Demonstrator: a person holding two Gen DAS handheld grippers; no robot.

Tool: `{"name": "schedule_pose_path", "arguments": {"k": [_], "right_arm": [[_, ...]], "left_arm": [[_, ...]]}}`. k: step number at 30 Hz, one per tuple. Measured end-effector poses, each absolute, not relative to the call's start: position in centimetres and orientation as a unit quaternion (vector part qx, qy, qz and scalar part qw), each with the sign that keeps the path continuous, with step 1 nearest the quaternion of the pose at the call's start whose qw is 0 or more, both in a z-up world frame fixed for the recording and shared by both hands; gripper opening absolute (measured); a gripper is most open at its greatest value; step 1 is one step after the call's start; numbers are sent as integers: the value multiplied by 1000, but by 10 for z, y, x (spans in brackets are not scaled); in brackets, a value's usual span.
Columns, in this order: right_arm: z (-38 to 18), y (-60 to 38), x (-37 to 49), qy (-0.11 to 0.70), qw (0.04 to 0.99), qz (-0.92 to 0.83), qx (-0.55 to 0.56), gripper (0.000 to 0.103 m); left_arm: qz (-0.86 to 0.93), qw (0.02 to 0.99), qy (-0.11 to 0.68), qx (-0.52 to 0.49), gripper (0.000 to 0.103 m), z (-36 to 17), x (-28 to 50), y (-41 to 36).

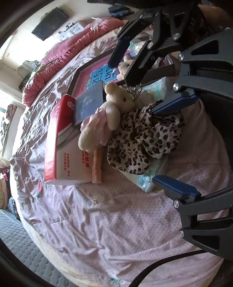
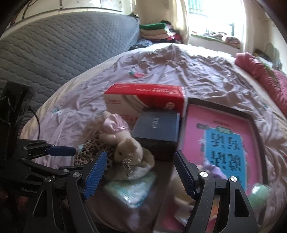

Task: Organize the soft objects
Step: 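Grasp the leopard-print cloth with the left gripper while the right grasps the pink-bow plush bunny, then carry the leopard cloth with the left gripper over the tray while the right carries the bunny there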

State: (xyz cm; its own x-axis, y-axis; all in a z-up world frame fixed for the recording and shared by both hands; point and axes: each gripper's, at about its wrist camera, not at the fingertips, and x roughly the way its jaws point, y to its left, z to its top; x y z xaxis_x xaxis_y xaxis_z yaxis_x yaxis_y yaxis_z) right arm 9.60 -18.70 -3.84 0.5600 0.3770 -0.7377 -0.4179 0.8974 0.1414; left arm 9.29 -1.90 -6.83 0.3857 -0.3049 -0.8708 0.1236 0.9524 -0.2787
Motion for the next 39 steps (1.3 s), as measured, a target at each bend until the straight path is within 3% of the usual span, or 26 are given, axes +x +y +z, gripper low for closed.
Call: {"name": "schedule_pose_path", "arguments": {"k": [3,7,14,18,21,27,39], "right_arm": [[-45,-179,104,420,876,232,-35,78],[-52,-169,114,426,869,248,-35,60],[-66,-149,121,441,860,252,-60,39],[-63,-154,118,434,862,258,-41,37],[-54,-162,112,421,869,259,-24,36],[-38,-175,102,404,878,258,-1,36],[-20,-200,93,385,890,239,46,36]], "left_arm": [[-134,826,540,-88,61,-73,95,-13],[-140,828,537,-86,49,-77,96,-9],[-144,823,541,-99,35,-84,100,-4],[-145,823,539,-105,17,-85,100,-1],[-150,825,532,-120,11,-84,100,2],[-155,836,512,-120,6,-74,94,3],[-148,860,472,-125,6,-47,76,10]]}}
